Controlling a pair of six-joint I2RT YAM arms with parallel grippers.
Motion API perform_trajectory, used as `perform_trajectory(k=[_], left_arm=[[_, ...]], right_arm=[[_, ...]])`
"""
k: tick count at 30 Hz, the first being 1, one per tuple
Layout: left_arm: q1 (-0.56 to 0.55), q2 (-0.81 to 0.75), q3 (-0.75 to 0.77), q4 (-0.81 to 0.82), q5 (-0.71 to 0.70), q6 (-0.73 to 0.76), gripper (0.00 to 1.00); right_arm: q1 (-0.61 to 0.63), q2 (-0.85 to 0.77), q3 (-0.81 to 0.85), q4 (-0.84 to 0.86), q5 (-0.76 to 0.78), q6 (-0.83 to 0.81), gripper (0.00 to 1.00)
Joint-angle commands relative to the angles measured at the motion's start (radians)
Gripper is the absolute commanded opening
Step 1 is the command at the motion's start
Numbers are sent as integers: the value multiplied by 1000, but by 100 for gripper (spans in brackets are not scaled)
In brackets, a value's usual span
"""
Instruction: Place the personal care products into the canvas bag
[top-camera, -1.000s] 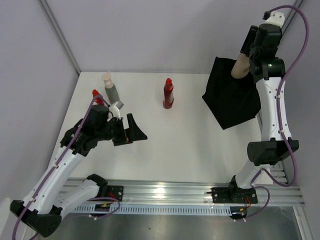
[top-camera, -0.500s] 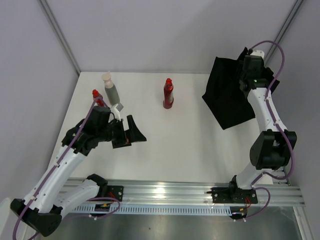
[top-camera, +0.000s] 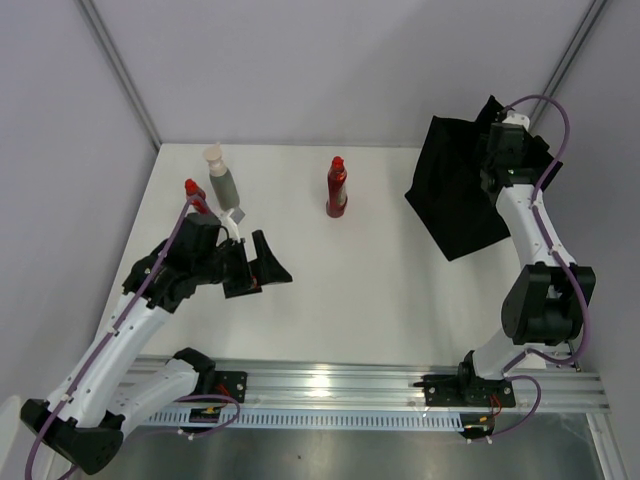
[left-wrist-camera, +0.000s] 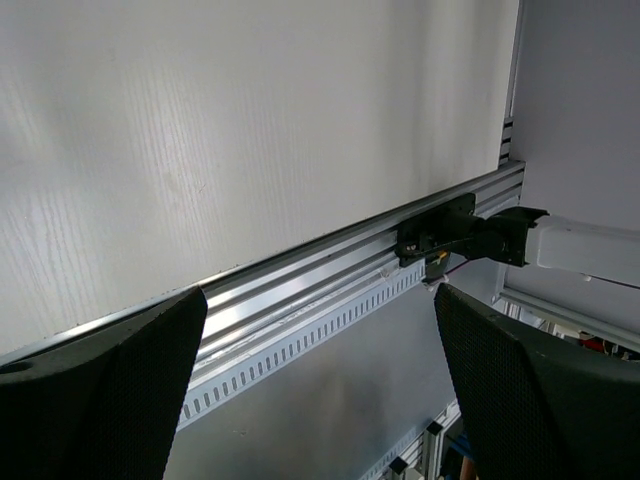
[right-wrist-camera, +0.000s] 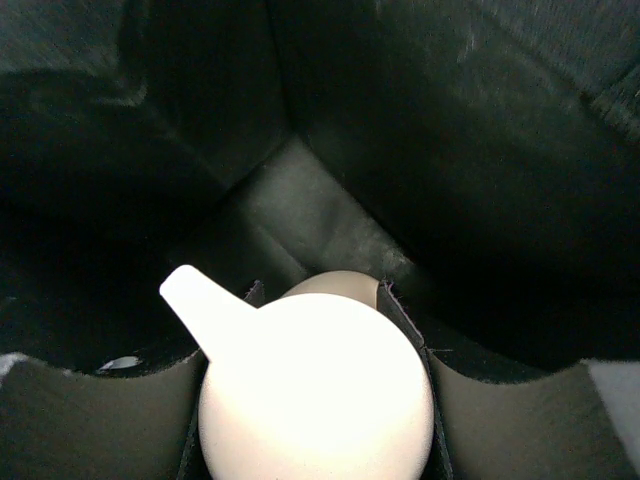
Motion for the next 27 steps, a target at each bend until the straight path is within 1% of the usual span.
perform_trajectory(k=[1, 7, 8, 9, 11, 15, 18, 19, 22, 25, 27], left_arm=[[-3, -20, -13, 10, -9, -26, 99], [-3, -25, -10, -4, -15, -23, 99], [-3, -26, -6, -10, -17, -20, 99], [-5, -28, -7, -11, -21, -20, 99], [-5, -29, -7, -14, -26, -18, 99], [-3, -32, -13, -17, -26, -21, 99], [-5, -35, -10, -16, -27, -23, 99], [-5, -35, -9, -16, -26, -23, 99], [-3, -34, -6, -17, -24, -23, 99], [-5, -35, -1, -23, -24, -20, 99], [-5, -40, 1, -28, -27, -18, 99]], right_arm=[[-7, -58, 5, 88, 17, 17, 5], [-8, -10, -6, 47, 23, 49, 12], [-8, -7, -9, 47, 22, 54, 16], [-8, -4, -10, 47, 19, 56, 17], [-8, 5, -10, 33, 20, 62, 23], [-8, 21, -6, 2, 43, 62, 28], [-11, 30, -3, -8, 46, 60, 34], [-13, 31, 0, -13, 45, 60, 39], [-18, 50, 10, -45, 45, 68, 50], [-21, 71, 26, -83, 50, 79, 57], [-21, 70, 25, -90, 48, 79, 59]])
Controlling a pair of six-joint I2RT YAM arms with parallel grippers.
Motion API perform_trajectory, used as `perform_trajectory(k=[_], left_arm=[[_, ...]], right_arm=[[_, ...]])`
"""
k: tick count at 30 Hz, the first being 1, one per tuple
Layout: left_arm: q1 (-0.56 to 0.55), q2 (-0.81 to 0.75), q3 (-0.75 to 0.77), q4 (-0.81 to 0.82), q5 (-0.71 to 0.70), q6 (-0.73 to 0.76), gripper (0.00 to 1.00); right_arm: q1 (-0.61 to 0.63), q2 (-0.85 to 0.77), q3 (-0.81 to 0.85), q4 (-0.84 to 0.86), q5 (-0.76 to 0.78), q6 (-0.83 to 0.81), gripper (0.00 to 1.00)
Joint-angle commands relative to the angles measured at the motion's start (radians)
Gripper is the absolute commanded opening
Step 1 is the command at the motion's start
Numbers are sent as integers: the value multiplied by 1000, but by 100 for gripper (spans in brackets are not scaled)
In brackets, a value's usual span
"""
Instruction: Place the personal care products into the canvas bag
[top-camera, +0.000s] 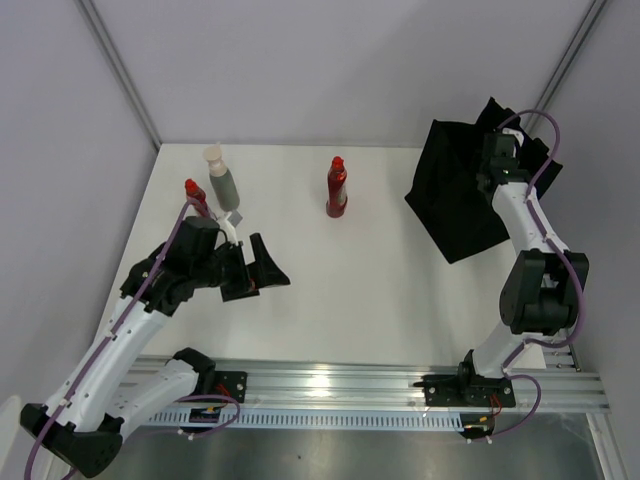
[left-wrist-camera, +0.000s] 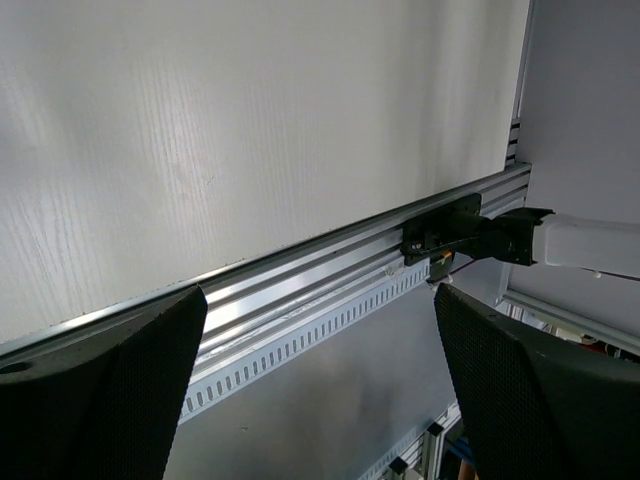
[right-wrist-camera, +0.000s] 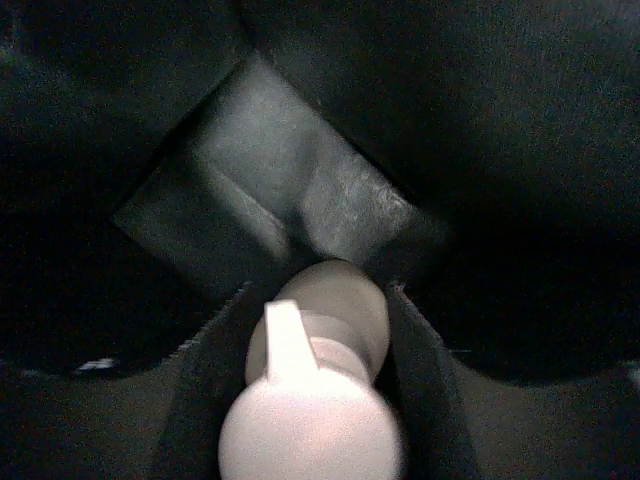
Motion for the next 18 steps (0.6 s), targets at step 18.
perform_trajectory(k=[18], left_arm=[[-5, -52, 26, -12, -15, -6, 99]], right_arm=[[6, -245, 296, -136, -169, 58, 65]])
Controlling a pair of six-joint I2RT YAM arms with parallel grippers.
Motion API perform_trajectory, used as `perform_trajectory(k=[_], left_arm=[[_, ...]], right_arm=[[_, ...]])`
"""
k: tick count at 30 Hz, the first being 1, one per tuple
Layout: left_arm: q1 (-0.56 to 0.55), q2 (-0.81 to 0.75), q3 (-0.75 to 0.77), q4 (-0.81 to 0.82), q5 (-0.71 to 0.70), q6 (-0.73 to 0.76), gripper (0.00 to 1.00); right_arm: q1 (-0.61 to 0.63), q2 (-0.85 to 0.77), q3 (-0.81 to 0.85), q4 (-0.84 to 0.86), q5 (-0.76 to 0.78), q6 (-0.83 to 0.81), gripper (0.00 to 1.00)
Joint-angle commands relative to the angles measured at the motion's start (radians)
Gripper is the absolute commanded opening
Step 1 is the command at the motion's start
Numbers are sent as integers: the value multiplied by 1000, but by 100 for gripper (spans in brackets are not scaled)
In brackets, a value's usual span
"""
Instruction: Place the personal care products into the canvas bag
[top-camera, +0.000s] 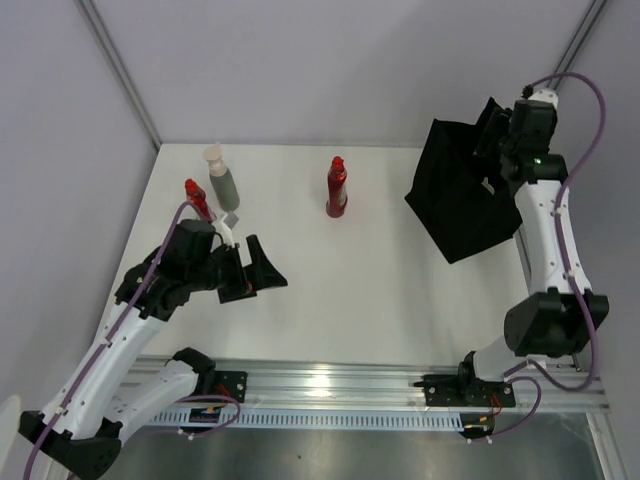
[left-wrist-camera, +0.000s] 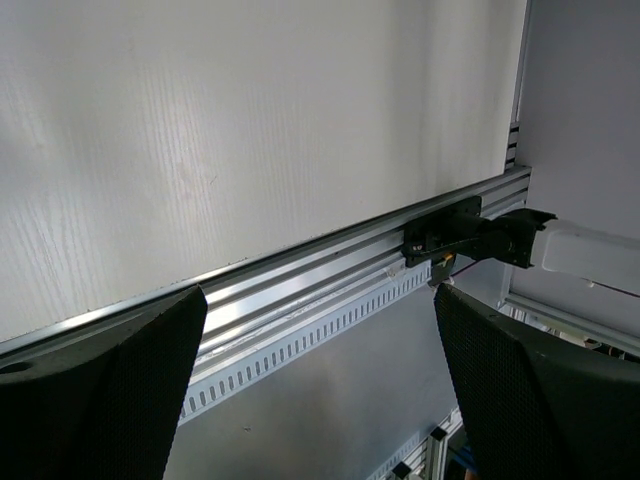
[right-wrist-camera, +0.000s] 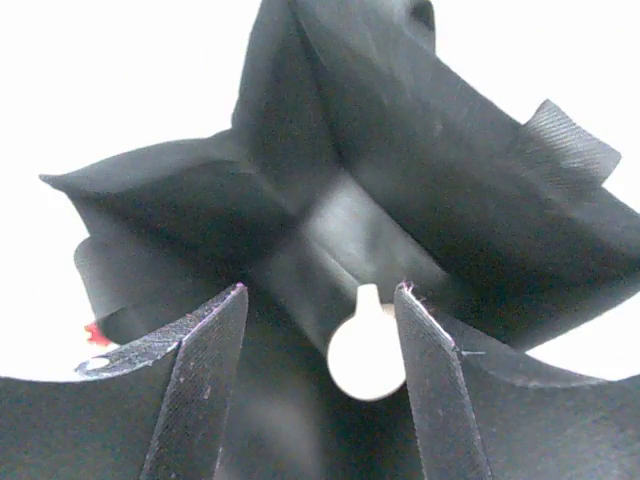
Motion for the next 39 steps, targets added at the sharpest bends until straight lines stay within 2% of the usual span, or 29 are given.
perform_trajectory(k=[1, 3, 6, 7, 9, 15, 22, 27, 31, 36, 39], left_arm=[[-5, -25, 23, 7, 5, -6, 99], [-5, -31, 20, 13, 12, -6, 99], [-5, -50, 8, 4, 5, 7, 99], [-3, -61, 6, 1, -9, 10, 99], [-3, -87, -1, 1, -12, 18, 99], [-3, -140, 3, -33, -11, 26, 99], [-3, -162, -6, -51, -72, 20, 99], [-5, -84, 43, -72, -81, 26, 99], [-5, -58, 63, -88, -120, 24, 99], [-5, -53, 49, -99, -120, 6, 99], [-3, -47, 48, -106, -118, 7, 99]], right_arm=[[26, -164, 58, -11, -94, 36, 65], [63, -197, 43, 16, -143, 16, 69], [216, -234, 24, 38, -117, -27, 77], [308, -235, 24, 38, -88, -32, 78], [383, -234, 17, 48, -106, -35, 81], [620, -141, -8, 100, -103, -70, 91], [646, 92, 56, 131, -109, -121, 99], [646, 295, 191, 102, 30, -21, 99], [666, 398, 215, 214, 41, -6, 99], [680, 541, 386, 99, 226, 51, 100], [683, 584, 394, 148, 213, 43, 99]])
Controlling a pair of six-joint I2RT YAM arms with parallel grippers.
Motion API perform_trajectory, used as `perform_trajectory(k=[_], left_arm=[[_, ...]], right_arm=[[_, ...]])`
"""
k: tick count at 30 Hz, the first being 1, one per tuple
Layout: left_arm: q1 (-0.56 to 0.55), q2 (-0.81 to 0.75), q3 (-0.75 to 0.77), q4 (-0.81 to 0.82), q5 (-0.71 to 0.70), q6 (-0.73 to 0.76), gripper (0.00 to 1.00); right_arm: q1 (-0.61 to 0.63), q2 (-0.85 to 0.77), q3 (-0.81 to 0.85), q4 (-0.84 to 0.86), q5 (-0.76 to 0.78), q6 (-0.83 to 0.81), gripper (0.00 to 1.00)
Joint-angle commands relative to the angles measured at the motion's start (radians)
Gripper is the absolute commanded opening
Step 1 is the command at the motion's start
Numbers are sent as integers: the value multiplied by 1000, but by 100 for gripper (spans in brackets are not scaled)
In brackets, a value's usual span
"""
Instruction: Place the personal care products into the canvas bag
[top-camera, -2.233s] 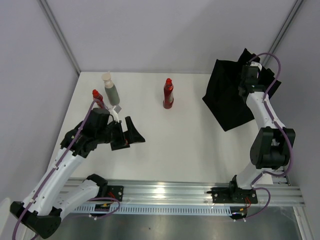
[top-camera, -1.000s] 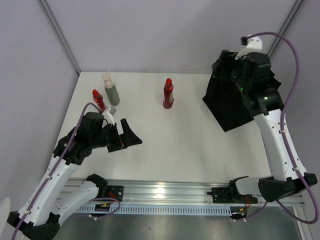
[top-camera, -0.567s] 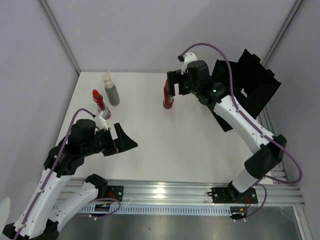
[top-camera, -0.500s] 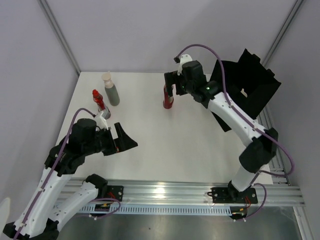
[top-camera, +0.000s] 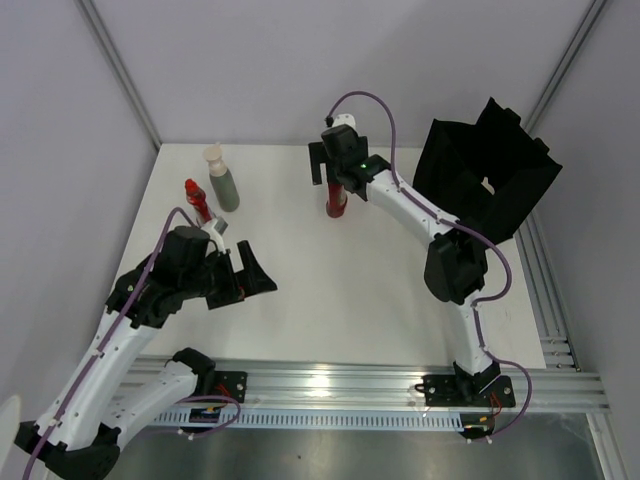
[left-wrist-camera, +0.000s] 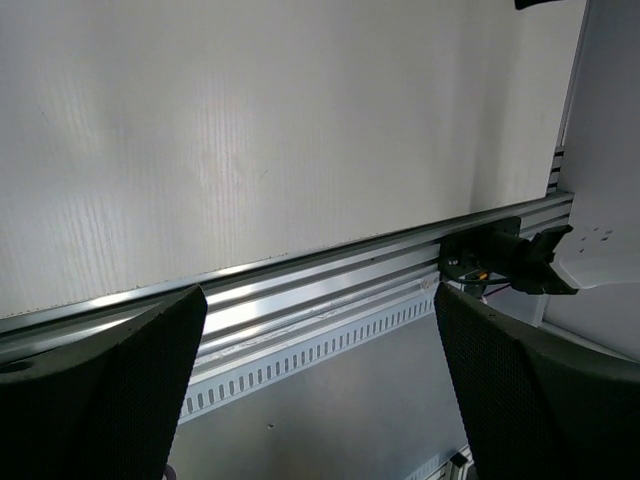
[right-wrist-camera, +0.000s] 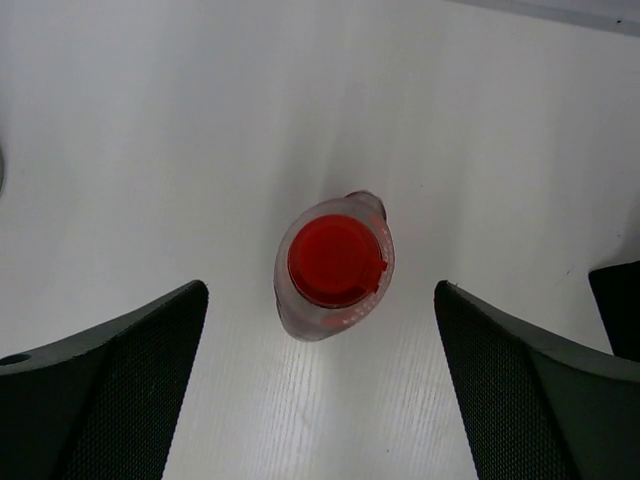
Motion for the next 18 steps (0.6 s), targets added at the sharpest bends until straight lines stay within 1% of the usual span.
perform_trajectory(k=[1, 7, 11, 13, 15, 18], left_arm=[[-3, 4, 35, -20, -6, -1, 99], [-5, 13, 50, -33, -3, -1, 99], [-5, 16, 56, -46, -5, 0, 99], [-5, 12, 53, -55, -9, 0, 99], [-5, 9, 50, -58, -9, -3, 99], [-5, 2, 47, -60, -8, -9, 99]], right_arm=[[7, 33, 50, 56, 67, 20, 99], [10, 116, 116, 45, 115, 35, 99], [0, 138, 118, 80, 93, 6, 92], [-11, 144, 122, 93, 90, 7, 90], [-19, 147, 126, 93, 93, 17, 86], [-32, 144, 119, 97, 93, 18, 77]])
